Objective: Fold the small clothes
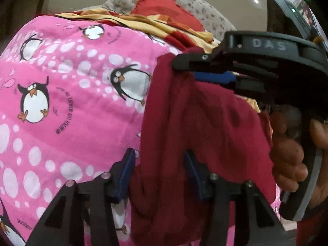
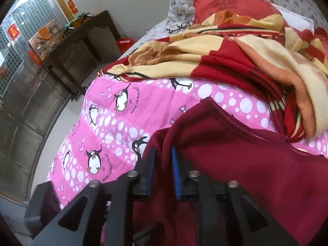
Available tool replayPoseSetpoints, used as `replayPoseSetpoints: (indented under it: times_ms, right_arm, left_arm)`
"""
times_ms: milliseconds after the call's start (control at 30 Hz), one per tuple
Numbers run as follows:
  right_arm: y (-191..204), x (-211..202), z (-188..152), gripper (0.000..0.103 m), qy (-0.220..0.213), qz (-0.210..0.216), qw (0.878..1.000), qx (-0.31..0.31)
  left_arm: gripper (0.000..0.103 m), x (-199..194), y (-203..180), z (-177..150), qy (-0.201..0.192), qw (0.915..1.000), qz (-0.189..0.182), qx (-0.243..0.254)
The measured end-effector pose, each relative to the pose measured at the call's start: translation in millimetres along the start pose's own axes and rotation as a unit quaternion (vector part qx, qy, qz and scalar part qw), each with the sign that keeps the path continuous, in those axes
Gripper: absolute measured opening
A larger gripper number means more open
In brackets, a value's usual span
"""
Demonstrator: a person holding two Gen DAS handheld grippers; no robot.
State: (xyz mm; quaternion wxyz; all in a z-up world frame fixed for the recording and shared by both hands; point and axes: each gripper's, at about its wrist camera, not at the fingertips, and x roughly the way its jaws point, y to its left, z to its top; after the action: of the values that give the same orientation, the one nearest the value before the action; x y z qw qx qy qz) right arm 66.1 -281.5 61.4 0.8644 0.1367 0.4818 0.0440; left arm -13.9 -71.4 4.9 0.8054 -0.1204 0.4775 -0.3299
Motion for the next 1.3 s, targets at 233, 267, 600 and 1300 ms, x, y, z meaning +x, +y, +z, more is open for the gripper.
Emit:
replayPoseSetpoints:
  times_ms: [233, 267, 600, 1300]
  right_arm:
    - [19.5, 8.4, 9.5, 0.074, 0.013, -0.062, 0.997, -0.033]
    - [22.0, 14.0, 10.4, 0.076, 0.021, -0.064, 0.997, -0.033]
    - [35.7, 38.0, 5.7, 0.052, 0.026, -0.155, 0.983, -0.092]
    - [-4.9, -25.6, -5.1, 0.034, -0.024, -0.026, 0.999, -0.012]
  left_arm:
    - [0.038, -8.4, -7.7, -5.7, -0.011, 0.9996, 0.011, 0.023]
    - [0.036, -8.8, -9.9, -7.4, -0.011, 0.9995, 0.013, 0.025]
    - [0.04, -6.8, -20.1, -4.2, -0.01, 0.9993, 0.021, 0.03]
    - [0.026, -21.6, -33.9, -12.2, -0.02, 0.9985, 0.023, 0.045]
